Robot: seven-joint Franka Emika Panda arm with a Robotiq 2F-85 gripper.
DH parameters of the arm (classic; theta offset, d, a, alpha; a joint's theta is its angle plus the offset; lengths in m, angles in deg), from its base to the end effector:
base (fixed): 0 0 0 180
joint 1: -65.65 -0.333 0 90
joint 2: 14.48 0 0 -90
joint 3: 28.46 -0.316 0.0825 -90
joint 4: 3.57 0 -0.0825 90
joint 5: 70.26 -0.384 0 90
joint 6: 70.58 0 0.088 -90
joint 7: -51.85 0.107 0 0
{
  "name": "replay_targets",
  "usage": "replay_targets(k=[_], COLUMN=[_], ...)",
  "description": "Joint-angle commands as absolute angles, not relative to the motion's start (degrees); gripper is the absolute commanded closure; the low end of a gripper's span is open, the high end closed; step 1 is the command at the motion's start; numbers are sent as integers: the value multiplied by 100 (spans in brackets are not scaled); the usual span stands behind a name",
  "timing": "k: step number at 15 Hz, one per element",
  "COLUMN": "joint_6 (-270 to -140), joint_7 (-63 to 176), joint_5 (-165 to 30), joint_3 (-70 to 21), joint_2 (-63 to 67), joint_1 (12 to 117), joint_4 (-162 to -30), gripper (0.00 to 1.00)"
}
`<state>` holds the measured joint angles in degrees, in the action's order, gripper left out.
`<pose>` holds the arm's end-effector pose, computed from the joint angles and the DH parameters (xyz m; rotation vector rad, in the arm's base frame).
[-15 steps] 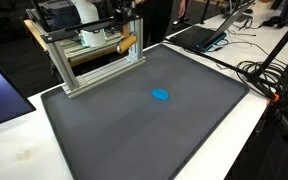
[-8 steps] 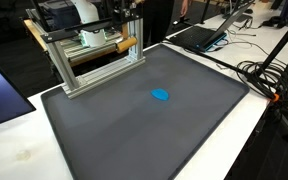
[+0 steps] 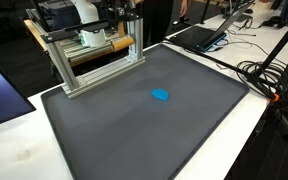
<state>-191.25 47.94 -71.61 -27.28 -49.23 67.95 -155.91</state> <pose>0.3593 -0.0206 0.4328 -3.1115 0.0010 -0.0864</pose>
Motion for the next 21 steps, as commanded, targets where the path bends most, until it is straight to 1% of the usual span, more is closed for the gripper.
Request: replay_targets(k=[1, 3, 4, 5, 9, 11, 21], joint_6=[-19109, -19087, -19035, -19052, -19103, -19109, -18593], joint_7=[4957, 4859, 4814, 4779, 4599, 4526, 4563], joint_5=[-7108, -7101, -7084, -7061, -6888, -6780, -6399], joint_3=[-2782, -2765, -2765, -2771, -2834, -2862, -3004], joint_2=[-5361, -5422, -5401, -5401, -5356, -5299, -5049], joint_1=[6730, 6682, 6661, 6643, 6569, 6540, 6532], joint_4=[-16086, -16111, -16079, -16071, -15975, -15887, -15371], gripper=[78, 78, 28, 27, 2, 0, 0])
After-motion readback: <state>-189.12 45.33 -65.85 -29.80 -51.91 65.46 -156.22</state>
